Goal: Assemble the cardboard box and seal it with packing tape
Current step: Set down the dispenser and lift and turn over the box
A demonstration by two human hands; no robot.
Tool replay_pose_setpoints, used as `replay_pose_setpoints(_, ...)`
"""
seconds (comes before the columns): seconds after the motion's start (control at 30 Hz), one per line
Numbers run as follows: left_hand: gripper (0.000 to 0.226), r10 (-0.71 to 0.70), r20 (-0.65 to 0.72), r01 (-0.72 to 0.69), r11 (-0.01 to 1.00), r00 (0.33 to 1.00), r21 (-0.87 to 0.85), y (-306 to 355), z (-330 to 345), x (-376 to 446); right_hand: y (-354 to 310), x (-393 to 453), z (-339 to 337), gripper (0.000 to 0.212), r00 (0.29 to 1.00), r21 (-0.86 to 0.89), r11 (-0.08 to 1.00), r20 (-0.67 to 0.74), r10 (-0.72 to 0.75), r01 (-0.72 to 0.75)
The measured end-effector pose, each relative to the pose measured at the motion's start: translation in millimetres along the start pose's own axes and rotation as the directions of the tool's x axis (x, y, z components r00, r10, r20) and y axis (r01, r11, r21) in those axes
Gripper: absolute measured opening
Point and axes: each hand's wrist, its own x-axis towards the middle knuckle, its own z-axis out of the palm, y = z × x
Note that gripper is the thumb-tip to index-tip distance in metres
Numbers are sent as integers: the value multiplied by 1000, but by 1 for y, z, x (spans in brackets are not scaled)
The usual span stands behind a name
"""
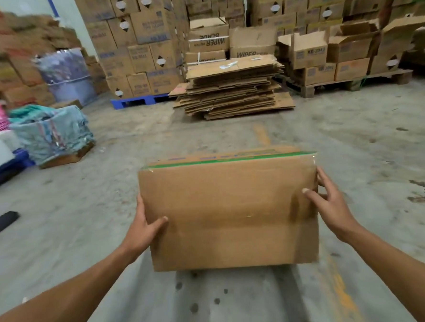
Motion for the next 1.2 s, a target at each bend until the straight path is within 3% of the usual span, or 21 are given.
replay_pose_setpoints(0.13, 89, -35, -12, 35, 999, 999, -26, -28, -5, -11, -2, -3, 18, 68, 1000, -86, 996, -22, 10, -12)
replay_pose_setpoints(0.27, 52, -10, -195, -9, 995, 981, -96, -7, 2, -1, -3, 1, 27, 73, 995, -116, 993, -98, 13, -24)
replay_pose_setpoints(0.43, 78, -30, -348, 27, 1000, 937, -15, 1, -3, 22, -11, 17, 30, 62, 986, -168, 985, -156, -66, 40)
replay_pose_setpoints(0.57, 62, -109, -452, 136, 990, 885, 27, 3, -4, 40, -21, 27, 35, 51, 990, -234, 970, -142, 29, -62)
replay_pose_setpoints(0.7, 64, -165, -365, 259, 939, 916, 227, -13, -5, 47, -8, 33, 31, 47, 979, -449, 870, -61, 197, -203)
replay_pose_setpoints(0.8, 62, -178, -289, 277, 894, 941, 352, -13, -9, 54, 10, 48, 23, 54, 955, -399, 879, 26, 295, -261)
replay_pose_setpoints(0.97, 75, -335, -62, 341, 918, 940, 202, -1, -25, 78, 1, 66, 26, 47, 905, -189, 921, 199, 376, -341)
replay_pose_setpoints(1.03, 80, -299, -1, 297, 945, 954, 135, -3, -21, 88, 0, 71, 25, 58, 904, -158, 928, 222, 366, -337)
replay_pose_setpoints(1.1, 71, -252, 18, 250, 966, 968, 68, -4, -12, 90, 6, 75, 23, 68, 892, -150, 925, 247, 378, -350)
replay_pose_setpoints(1.2, 68, -245, 25, 245, 969, 969, 14, -7, -10, 92, 7, 73, 24, 53, 891, -100, 936, 287, 352, -338)
